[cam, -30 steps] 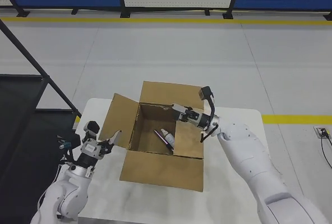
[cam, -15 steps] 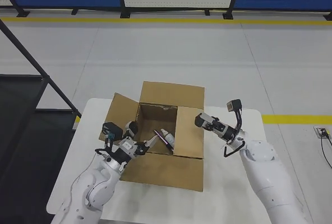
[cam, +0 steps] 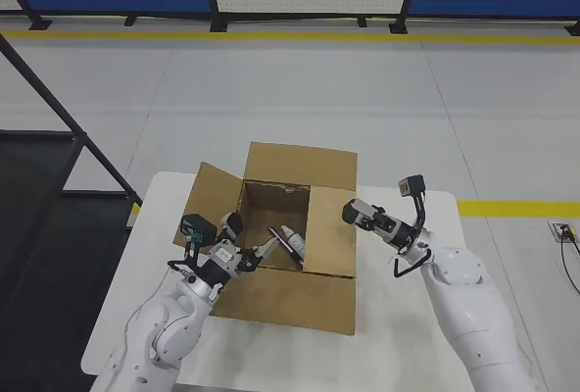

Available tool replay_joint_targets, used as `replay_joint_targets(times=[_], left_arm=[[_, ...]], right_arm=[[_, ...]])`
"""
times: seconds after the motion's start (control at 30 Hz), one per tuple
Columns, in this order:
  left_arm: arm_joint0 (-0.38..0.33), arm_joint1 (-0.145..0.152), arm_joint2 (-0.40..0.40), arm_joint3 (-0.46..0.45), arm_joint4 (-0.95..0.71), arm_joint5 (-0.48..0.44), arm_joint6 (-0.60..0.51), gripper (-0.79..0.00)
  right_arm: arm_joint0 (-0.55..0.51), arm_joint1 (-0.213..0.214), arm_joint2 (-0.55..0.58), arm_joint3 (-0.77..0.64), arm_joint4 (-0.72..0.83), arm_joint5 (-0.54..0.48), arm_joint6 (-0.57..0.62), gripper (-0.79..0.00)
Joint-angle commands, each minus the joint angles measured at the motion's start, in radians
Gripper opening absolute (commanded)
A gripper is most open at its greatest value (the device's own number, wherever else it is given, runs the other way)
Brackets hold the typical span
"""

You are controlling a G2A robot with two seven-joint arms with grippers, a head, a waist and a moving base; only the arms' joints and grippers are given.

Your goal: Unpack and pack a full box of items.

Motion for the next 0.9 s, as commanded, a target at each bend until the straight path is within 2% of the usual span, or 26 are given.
replay_joint_targets(times=[0.0,0.07,0.2,0.37,0.47,0.73,0.87], left_arm=[[0.001,-0.003,0.02,0.005,0.0,0.006,-0.017,0.0],[-0.015,-0.011,0.054,0.016,-0.045,-0.009,-0.05,0.0],[-0.073,-0.024,0.104,0.061,-0.108,-0.018,-0.129,0.0],[-0.15,-0.042,0.156,0.132,-0.254,-0.024,-0.268,0.0],[-0.189,-0.051,0.172,0.17,-0.357,0.009,-0.368,0.0],[-0.189,-0.051,0.172,0.17,-0.357,0.009,-0.368,0.0],[-0.185,-0.055,0.171,0.172,-0.44,0.008,-0.399,0.0]], right_arm=[[-0.015,0.0,-0.003,-0.027,0.001,0.002,-0.02,0.0],[-0.039,0.007,0.008,-0.061,0.01,-0.025,-0.012,0.0],[-0.099,0.031,0.07,-0.12,0.141,-0.087,0.119,0.0],[-0.196,0.073,0.158,-0.255,0.274,-0.042,0.194,0.0],[-0.246,0.099,0.202,-0.315,0.34,-0.007,0.229,0.0],[-0.253,0.104,0.212,-0.318,0.35,-0.003,0.233,0.0],[-0.263,0.103,0.206,-0.335,0.354,0.008,0.208,0.0]])
